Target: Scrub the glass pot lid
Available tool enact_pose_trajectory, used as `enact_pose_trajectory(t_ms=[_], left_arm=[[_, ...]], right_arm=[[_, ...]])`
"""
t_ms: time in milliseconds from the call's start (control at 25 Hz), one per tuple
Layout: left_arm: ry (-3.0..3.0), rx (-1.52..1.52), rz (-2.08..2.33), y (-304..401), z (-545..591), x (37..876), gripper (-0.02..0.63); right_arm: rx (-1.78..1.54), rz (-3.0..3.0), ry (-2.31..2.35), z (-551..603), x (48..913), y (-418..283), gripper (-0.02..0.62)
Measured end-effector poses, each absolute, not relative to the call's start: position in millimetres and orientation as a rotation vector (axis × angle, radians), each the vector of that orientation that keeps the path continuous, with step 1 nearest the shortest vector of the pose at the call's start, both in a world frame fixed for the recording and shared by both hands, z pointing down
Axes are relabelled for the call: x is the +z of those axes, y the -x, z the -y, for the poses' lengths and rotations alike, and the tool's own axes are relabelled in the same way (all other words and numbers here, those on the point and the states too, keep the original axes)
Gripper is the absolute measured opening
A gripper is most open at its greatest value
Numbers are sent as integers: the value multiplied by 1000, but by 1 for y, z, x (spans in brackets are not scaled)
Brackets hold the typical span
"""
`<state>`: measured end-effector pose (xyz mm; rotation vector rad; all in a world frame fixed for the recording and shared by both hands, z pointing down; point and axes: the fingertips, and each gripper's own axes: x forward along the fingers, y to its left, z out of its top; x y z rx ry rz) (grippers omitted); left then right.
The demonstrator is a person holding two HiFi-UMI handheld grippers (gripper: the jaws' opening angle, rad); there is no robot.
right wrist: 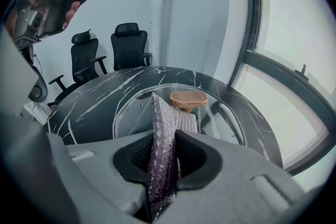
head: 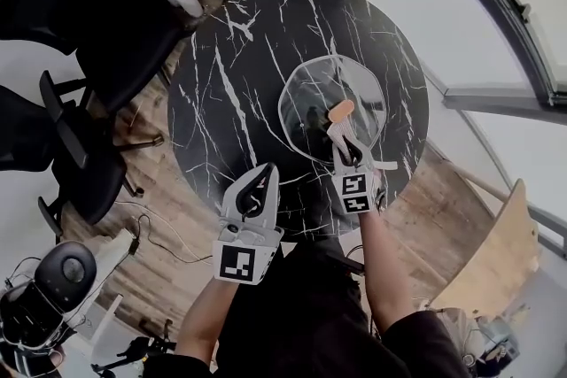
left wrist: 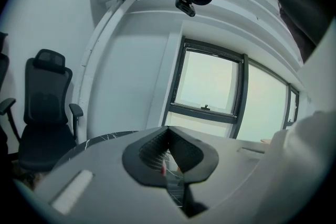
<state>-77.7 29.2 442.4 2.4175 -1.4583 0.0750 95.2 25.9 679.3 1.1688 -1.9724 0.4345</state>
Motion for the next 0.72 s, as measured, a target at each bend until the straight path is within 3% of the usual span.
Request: enact_pose_trajectory(t_ms=[720], left_arm=[[-2441,91,1404,139,-13,453,3]], right_arm=[[510,1897,-1218,-25,688,-35,74]])
